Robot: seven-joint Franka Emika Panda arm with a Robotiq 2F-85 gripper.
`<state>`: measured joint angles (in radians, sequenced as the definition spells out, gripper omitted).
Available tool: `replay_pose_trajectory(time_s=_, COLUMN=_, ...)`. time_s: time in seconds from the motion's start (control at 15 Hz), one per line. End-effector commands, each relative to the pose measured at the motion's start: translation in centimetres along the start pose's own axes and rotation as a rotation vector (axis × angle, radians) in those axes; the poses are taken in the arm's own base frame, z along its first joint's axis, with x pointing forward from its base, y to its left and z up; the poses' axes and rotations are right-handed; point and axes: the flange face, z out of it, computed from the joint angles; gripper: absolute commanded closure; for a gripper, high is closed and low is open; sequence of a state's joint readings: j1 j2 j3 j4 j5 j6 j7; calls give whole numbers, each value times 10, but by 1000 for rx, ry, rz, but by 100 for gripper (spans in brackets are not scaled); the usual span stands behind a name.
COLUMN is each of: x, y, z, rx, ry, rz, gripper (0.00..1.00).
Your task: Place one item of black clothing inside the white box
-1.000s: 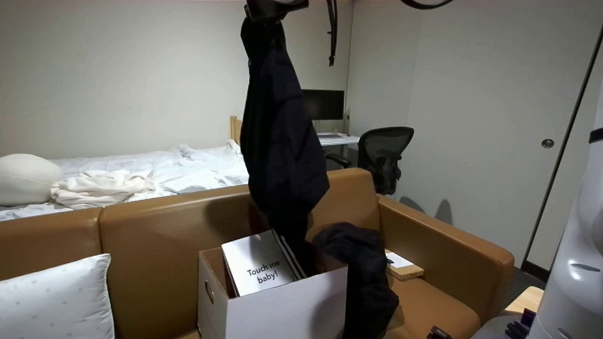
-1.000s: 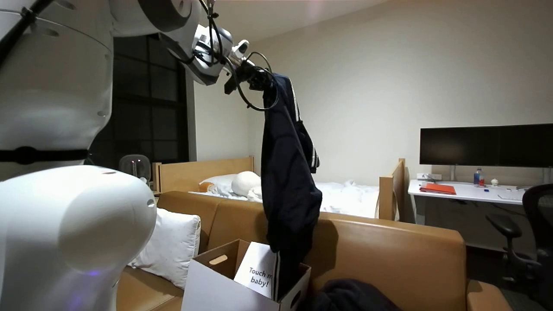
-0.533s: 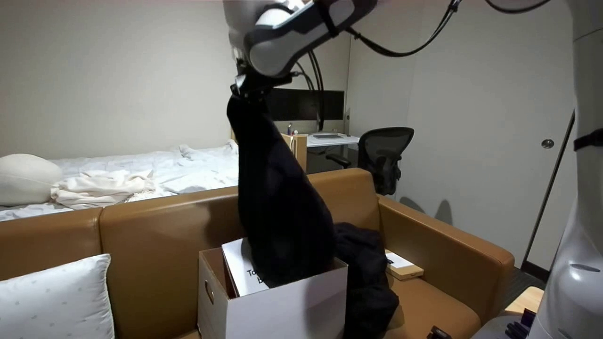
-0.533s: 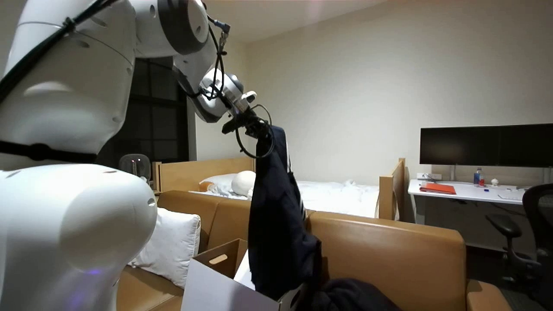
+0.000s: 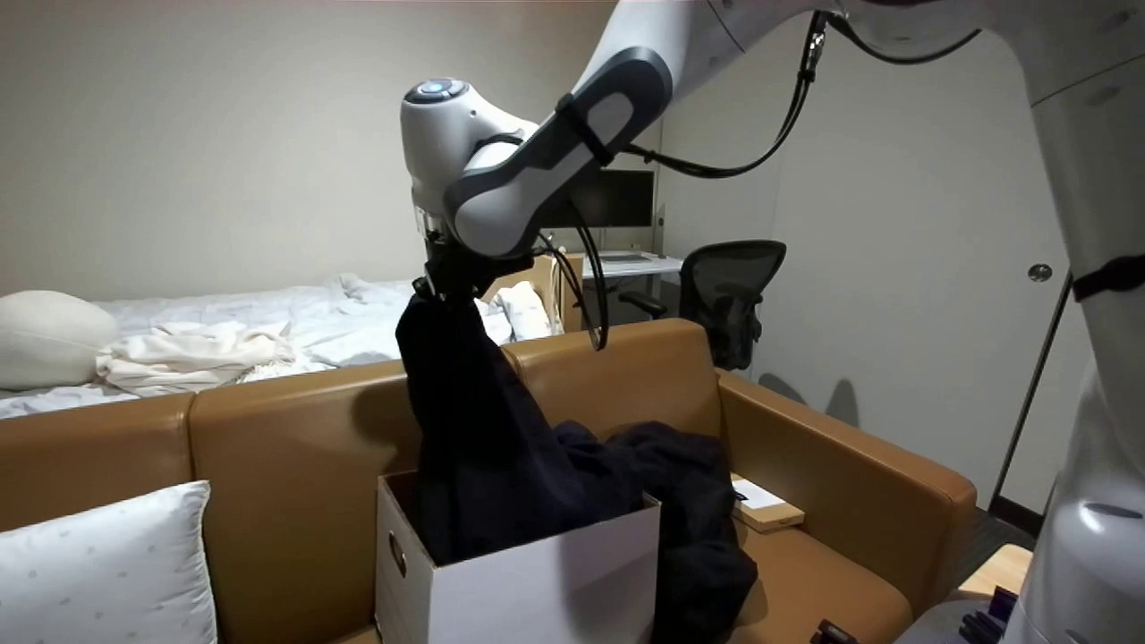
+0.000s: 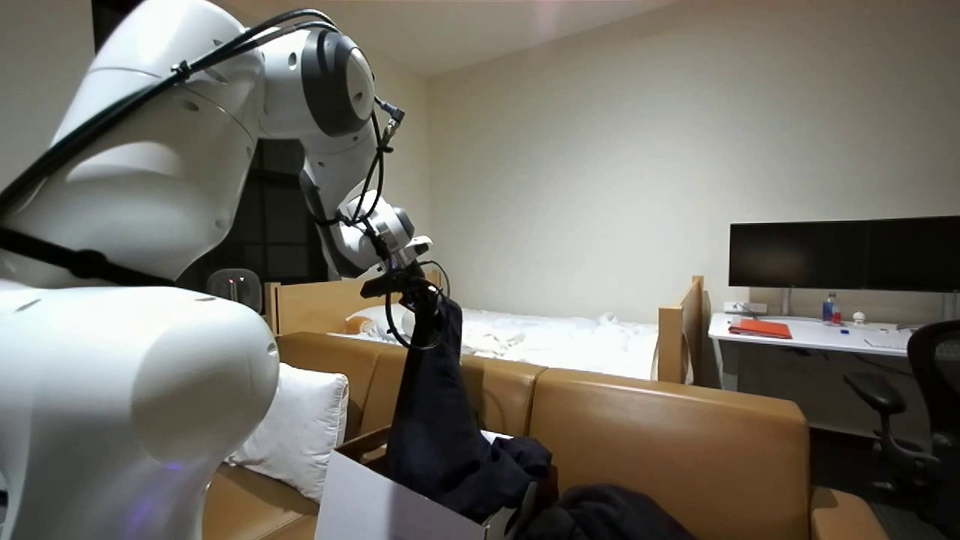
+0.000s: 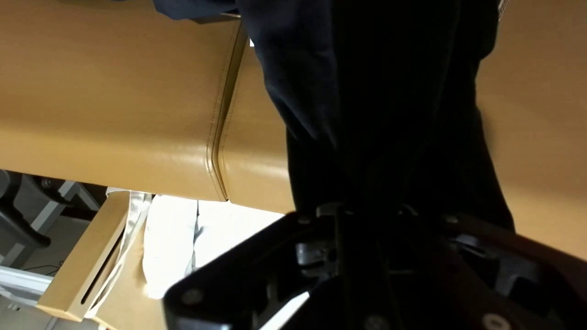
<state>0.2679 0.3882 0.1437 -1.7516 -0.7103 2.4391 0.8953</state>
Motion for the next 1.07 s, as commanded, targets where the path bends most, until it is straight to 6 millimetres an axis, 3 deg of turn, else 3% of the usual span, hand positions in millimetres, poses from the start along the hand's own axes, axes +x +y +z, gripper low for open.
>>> replay_pose_trajectory(time_s=0.0, x=4, y=2, z=-4, rx=0, ry=7, rz=5, gripper=99)
replay_pose_trajectory(time_s=0.07, x=-10, y=11, z=23, rx=-20, ry=-86, rz=2, gripper=99)
replay_pose_trajectory(time_s=0.13, x=-35, y=21, z=63, rx=-50, ry=-158, rz=20, gripper=99)
replay_pose_trajectory(time_s=0.27, x=-67, y=24, z=99, rx=-39, ry=-271, rz=38, gripper=99)
replay_pose_trajectory(time_s=0.73, x=-186, y=44, z=281, rx=177, ry=-534, rz=247, gripper=99)
replay_pose_trajectory(time_s=0.93, x=-203, y=47, z=318, rx=294, ry=-590, rz=328, gripper=99)
replay_pose_trajectory(time_s=1.0, x=-196, y=43, z=318, rx=334, ry=-556, rz=332, gripper=71)
